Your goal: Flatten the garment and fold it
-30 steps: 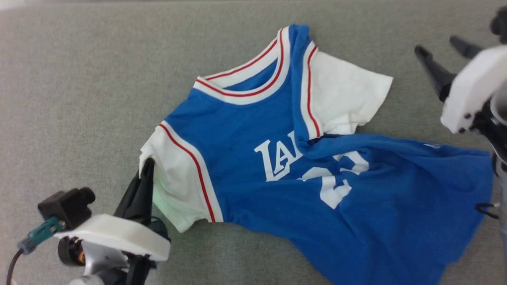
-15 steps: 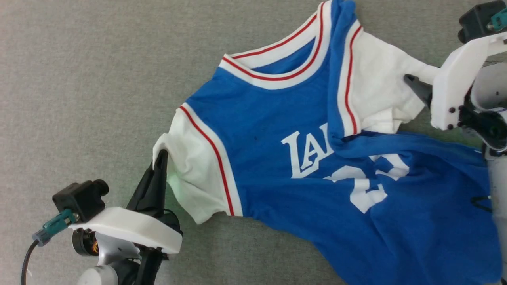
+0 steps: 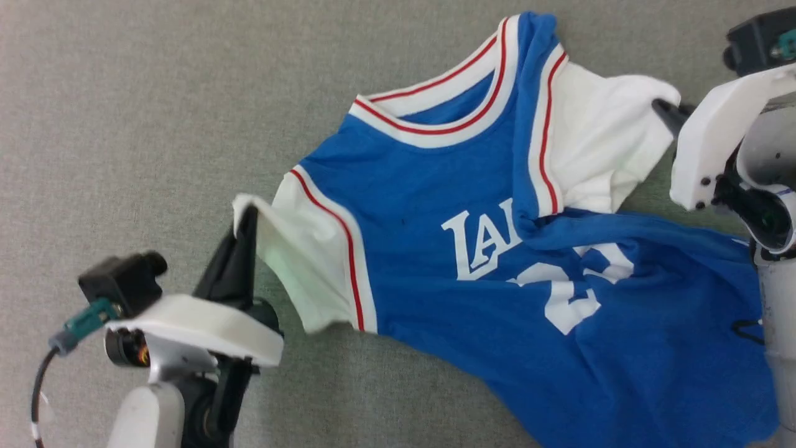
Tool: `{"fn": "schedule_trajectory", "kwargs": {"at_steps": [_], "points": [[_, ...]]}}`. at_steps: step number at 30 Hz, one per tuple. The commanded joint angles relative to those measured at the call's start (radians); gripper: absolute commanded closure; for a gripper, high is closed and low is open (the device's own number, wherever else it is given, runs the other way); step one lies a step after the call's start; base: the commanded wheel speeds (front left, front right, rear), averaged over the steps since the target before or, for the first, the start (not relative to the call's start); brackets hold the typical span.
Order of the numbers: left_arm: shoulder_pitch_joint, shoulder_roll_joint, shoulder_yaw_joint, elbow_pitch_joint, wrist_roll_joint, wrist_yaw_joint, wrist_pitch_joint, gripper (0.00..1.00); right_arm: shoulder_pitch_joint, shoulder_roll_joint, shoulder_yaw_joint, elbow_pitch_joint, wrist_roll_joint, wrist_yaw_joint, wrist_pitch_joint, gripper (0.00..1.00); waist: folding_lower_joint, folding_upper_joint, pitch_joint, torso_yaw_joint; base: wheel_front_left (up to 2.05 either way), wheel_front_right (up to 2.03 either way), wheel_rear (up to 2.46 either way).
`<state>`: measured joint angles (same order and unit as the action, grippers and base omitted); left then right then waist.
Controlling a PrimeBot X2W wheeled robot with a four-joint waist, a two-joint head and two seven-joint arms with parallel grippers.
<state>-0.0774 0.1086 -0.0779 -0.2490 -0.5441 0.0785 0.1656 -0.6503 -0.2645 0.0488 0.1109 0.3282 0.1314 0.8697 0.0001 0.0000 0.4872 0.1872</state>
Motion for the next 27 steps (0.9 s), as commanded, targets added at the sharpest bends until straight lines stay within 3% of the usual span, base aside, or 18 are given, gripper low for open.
{"fn": "schedule_trajectory", "kwargs": {"at_steps": [1,7,13,20,27], "points": [[-0.052,0.012,0.002,0.006,0.021,-0.006,-0.013,1.0,-0.001,0.025,-0.029,-0.007,0.004,-0.001,-0.07,1.0,-0.0001,0.0,-0.063,-0.027,0.0,0.0,0.0],[-0.21,0.064,0.005,0.033,0.09,-0.006,-0.018,1.0,-0.035,0.09,-0.09,-0.043,0.035,-0.001,-0.26,1.0,-0.0001,0.0,-0.188,-0.085,0.0,0.0,0.0],[-0.422,0.136,-0.01,0.076,0.147,-0.03,0.033,1.0,-0.106,0.096,-0.108,-0.07,0.045,-0.001,-0.354,1.0,-0.0001,0.0,-0.295,-0.148,0.0,0.0,0.0],[-0.695,0.191,-0.04,0.178,0.194,-0.063,0.097,1.0,-0.235,0.089,-0.078,-0.037,0.035,-0.001,-0.399,1.0,-0.0001,0.0,-0.386,-0.221,0.0,0.0,0.0],[-0.873,0.192,-0.044,0.286,0.172,-0.074,0.168,1.0,-0.356,0.079,-0.019,0.015,0.033,-0.001,-0.384,1.0,-0.0001,0.0,-0.443,-0.268,0.0,0.0,0.0]]}}
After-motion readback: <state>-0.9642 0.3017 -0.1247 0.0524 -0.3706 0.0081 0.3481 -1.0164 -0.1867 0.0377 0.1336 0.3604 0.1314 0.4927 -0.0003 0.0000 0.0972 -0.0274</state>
